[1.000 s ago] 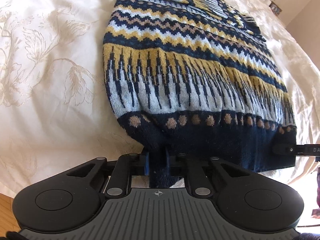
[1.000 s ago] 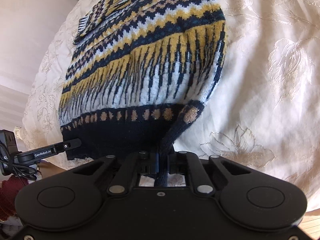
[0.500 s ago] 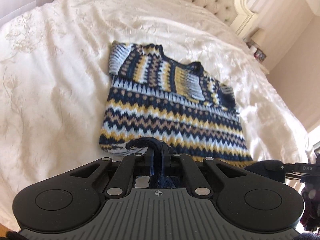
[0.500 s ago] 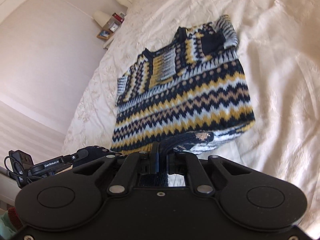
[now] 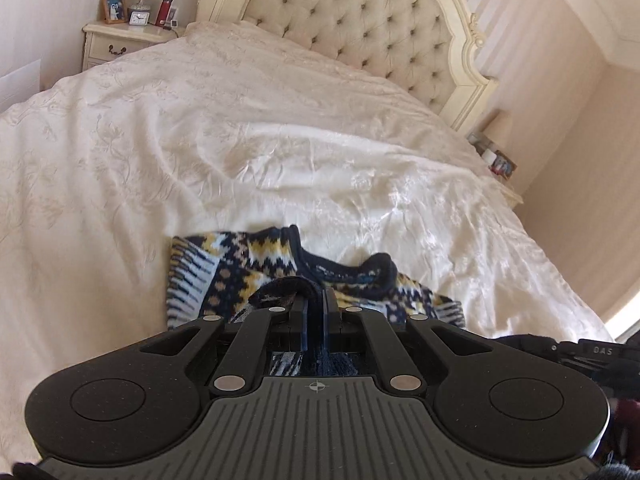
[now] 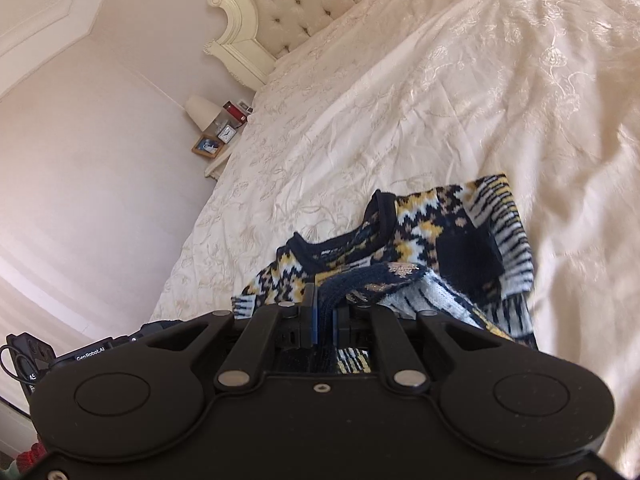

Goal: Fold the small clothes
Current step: 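Lift the hem with both grippers and fold it toward the collar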

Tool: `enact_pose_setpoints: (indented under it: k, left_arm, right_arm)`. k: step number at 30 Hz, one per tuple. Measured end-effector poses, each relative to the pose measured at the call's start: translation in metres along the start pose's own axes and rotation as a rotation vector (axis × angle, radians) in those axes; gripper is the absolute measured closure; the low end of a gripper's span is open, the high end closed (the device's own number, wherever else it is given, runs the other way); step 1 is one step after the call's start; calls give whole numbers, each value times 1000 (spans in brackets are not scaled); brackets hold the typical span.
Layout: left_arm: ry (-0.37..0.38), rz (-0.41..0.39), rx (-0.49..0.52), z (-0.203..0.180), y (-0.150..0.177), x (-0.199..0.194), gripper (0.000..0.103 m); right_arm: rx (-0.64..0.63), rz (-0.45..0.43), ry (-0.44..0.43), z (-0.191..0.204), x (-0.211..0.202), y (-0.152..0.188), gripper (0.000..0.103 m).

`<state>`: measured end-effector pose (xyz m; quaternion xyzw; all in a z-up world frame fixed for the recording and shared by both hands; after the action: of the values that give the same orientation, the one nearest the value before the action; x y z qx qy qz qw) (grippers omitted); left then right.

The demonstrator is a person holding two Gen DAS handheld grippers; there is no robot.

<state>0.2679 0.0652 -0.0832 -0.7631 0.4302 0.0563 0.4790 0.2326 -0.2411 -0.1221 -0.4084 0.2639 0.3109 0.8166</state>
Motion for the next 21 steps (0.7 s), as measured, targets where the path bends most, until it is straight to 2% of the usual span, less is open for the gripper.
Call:
enact_pose_setpoints:
  k: [4,7,16,21]
  left_arm:
    - [-5,3,-12,19,-23,34,97]
    - [-22,34,-20,38,-33,63,97]
    - [-80,140,-27,81,-34,125,97]
    - [-114,184,-85,105,-31,146,93]
  right_arm:
    - [40,4,27,-4,41,-25,90]
    - [53,27,66,-9,74,-37,89]
    - [111,101,159,-29,147,-52,89]
    - [134,145,200,-39,175,-52,83]
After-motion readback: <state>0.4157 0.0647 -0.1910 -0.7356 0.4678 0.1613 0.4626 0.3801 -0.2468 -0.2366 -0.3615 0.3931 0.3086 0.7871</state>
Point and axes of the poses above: each gripper's, at about its wrist camera, not at the fingertips, and x roughly the way its jaws point, z to its left, y to its underside, the point moved 8 cm from there along x, roughly the way its jaws point, and after that the axes turned 15 degrees about y, right-handed, at the moved point
